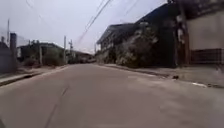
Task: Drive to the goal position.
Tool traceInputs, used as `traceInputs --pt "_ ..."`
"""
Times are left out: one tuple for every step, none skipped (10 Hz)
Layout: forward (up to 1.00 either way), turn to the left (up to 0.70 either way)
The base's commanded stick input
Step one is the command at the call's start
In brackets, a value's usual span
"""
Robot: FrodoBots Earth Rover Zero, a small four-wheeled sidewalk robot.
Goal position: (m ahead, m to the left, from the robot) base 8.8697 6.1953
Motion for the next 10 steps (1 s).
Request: traceInputs --pt "1.00 -0.40" --pt "1.00 -0.40" --pt "1.00 -0.40" --pt "1.00 -0.40" --pt "1.00 -0.40" --pt "1.00 -0.40" --pt "1.00 -0.40" --pt "1.00 -0.40" --pt "1.00 -0.40" --pt "1.00 -0.40"
